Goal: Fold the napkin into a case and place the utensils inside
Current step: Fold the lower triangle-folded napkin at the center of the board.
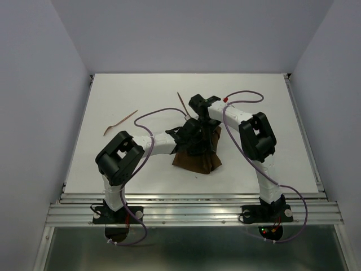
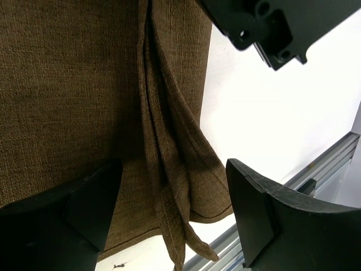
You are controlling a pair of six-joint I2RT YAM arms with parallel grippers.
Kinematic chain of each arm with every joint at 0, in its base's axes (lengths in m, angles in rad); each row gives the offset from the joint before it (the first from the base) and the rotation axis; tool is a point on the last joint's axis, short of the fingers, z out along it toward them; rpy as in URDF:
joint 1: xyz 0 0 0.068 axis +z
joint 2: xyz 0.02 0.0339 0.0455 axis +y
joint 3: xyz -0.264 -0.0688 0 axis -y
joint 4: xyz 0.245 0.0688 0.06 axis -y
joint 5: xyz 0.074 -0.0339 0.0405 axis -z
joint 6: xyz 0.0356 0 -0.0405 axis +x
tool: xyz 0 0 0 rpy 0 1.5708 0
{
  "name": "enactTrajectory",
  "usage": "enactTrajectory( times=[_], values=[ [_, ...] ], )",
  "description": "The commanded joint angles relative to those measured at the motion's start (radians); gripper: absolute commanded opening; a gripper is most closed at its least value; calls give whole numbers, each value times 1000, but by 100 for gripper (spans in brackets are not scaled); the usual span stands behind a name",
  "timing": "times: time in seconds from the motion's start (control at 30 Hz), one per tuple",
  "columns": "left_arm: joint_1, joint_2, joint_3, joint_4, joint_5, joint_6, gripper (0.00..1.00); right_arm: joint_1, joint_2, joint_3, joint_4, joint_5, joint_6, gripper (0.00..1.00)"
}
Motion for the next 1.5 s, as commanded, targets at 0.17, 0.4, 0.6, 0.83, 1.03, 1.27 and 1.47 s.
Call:
enactTrajectory(
  times=[0.17,0.4,0.6,0.83,1.03,1.27,1.47],
  values=[
    [-18,52,20,41,-47,-22,75,7,89,-99,-111,-69,-11,1],
    [-20,52,23,32,-54,-21,45,7,82,-102,-114,-57,-13,1],
    [-19,20,-6,37,-39,-9,33,7,83,-112,-99,-57,-28,1],
    [-15,-7,-60,83,8,7,36,-2,86,-143,-59,-75,-53,1],
    [-9,7,-71,110,38,15,0,-2,65,-158,-1,-112,-113,1],
    [11,7,-109,167,74,11,0,-12,-68,-289,215,-167,-232,8],
    [27,1,-141,201,99,19,0,-12,-222,-439,415,-209,-337,66]
  ],
)
